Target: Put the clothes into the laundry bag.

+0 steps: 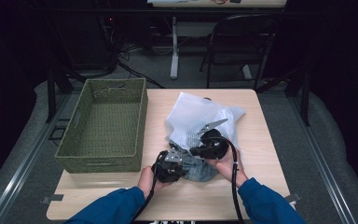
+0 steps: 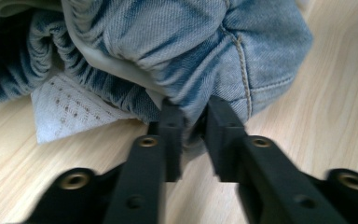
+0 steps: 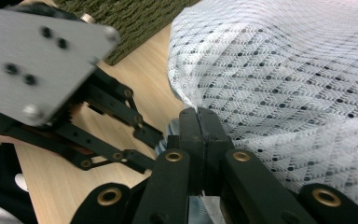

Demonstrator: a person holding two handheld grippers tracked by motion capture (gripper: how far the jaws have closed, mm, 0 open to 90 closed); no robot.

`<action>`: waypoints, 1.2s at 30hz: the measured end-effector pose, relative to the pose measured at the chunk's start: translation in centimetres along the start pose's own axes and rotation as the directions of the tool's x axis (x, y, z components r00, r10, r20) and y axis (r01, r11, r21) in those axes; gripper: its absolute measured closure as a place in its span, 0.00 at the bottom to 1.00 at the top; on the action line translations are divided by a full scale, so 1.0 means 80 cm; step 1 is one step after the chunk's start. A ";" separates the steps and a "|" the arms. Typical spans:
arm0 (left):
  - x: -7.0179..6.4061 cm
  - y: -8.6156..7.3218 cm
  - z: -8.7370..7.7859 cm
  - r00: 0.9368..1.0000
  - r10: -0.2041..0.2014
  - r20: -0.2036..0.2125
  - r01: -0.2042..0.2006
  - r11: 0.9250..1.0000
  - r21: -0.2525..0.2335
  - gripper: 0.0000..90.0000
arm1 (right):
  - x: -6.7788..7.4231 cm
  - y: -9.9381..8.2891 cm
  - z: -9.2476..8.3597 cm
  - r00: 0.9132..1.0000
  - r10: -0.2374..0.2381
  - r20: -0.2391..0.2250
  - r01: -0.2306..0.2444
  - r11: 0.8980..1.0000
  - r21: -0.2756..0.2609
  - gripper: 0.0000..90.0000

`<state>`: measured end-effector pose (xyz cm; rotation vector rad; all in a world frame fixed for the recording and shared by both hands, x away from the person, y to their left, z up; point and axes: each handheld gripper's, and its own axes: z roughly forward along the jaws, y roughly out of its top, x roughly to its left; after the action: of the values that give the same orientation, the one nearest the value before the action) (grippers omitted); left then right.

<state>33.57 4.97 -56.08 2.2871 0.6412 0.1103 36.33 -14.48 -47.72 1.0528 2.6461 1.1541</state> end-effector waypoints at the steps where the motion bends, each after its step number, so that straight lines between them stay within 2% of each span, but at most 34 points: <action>1: 0.000 0.000 0.000 1.000 0.000 0.002 0.000 1.000 0.002 0.93 | 0.000 0.000 -0.001 1.000 0.006 -0.006 -0.006 1.000 0.000 1.00; 5: 0.001 0.004 -0.008 1.000 0.003 -0.004 -0.003 0.999 -0.035 0.95 | 0.003 0.001 -0.006 1.000 -0.013 -0.016 0.012 1.000 -0.019 1.00; 7: 0.003 0.013 -0.021 1.000 -0.011 -0.022 0.009 0.996 -0.087 0.95 | 0.009 0.005 -0.018 0.999 -0.016 -0.032 0.014 0.998 -0.060 1.00; 8: 0.004 0.017 -0.028 0.999 -0.018 -0.028 0.015 0.994 -0.109 0.95 | 0.009 0.005 -0.018 0.999 -0.016 -0.032 0.014 0.998 -0.060 1.00; 11: 0.010 0.038 -0.055 0.998 -0.031 -0.058 0.019 0.979 -0.205 0.95 | 0.019 0.010 -0.033 0.999 -0.024 -0.047 0.019 0.994 -0.108 1.00; 14: 0.015 0.053 -0.073 0.996 -0.025 -0.081 0.003 0.963 -0.270 0.95 | 0.028 0.013 -0.042 0.997 -0.037 -0.062 0.028 0.988 -0.149 1.00; 16: 0.014 0.060 -0.080 0.996 -0.009 -0.089 -0.017 0.958 -0.286 0.95 | 0.031 0.014 -0.047 0.995 -0.050 -0.084 0.034 0.983 -0.182 1.00; 18: 0.014 0.062 -0.078 0.995 0.000 -0.095 -0.026 0.960 -0.278 0.95 | 0.028 0.014 -0.044 0.996 -0.052 -0.076 0.039 0.984 -0.172 1.00; 19: 0.015 0.060 -0.075 0.996 -0.004 -0.093 -0.021 0.962 -0.271 0.95 | 0.023 0.012 -0.039 0.997 -0.032 -0.070 0.021 0.989 -0.149 1.00; 21: 0.017 0.057 -0.065 0.996 -0.005 -0.091 -0.016 0.973 -0.232 0.95 | 0.013 0.008 -0.026 1.000 -0.025 -0.014 0.024 0.996 -0.083 1.00; 22: 0.018 0.056 -0.061 0.996 -0.001 -0.094 -0.020 0.975 -0.223 0.95 | 0.004 0.004 -0.016 1.000 0.001 -0.023 -0.002 0.999 -0.049 1.00; 23: 0.017 0.054 -0.055 0.995 0.004 -0.102 -0.025 0.978 -0.207 0.95 | 0.000 0.002 -0.012 1.000 0.012 -0.020 -0.012 0.999 -0.040 1.00; 26: 0.020 0.053 -0.046 0.995 0.009 -0.101 -0.029 0.980 -0.195 0.94 | -0.001 0.000 -0.003 0.999 -0.020 0.040 0.020 1.000 -0.001 1.00; 27: 0.022 0.052 -0.046 0.996 0.009 -0.094 -0.026 0.982 -0.186 0.92 | 0.000 0.000 -0.002 0.999 -0.023 0.046 0.023 1.000 0.001 1.00; 30: 0.025 0.046 -0.047 0.998 0.009 -0.066 -0.018 0.989 -0.150 0.78 | -0.001 -0.002 0.001 0.999 -0.019 0.044 0.019 1.000 0.012 1.00; 31: 0.023 0.043 -0.047 0.997 0.010 -0.083 -0.021 0.991 -0.132 0.68 | -0.001 -0.003 0.002 0.999 -0.019 0.044 0.019 1.000 0.012 1.00; 32: 0.023 0.039 -0.049 0.997 0.012 -0.071 -0.020 0.993 -0.119 0.60 | -0.002 -0.003 0.003 0.999 -0.020 0.044 0.020 1.000 0.017 1.00; 34: 0.021 0.032 -0.052 0.997 0.018 -0.076 -0.026 0.995 -0.099 0.51 | -0.002 -0.003 0.003 0.999 -0.018 0.045 0.017 1.000 0.015 1.00; 35: 0.019 0.029 -0.052 0.998 0.014 -0.065 -0.020 0.996 -0.092 0.48 | -0.002 -0.003 0.003 0.999 -0.019 0.047 0.018 1.000 0.015 1.00; 36: 0.017 0.027 -0.052 0.998 0.027 -0.064 -0.032 0.996 -0.079 0.46 | -0.002 -0.003 0.003 0.999 -0.017 0.044 0.017 1.000 0.014 1.00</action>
<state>34.56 7.03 -51.77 2.2241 0.6249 0.2193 36.37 -14.54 -48.08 1.0430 2.6275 1.0990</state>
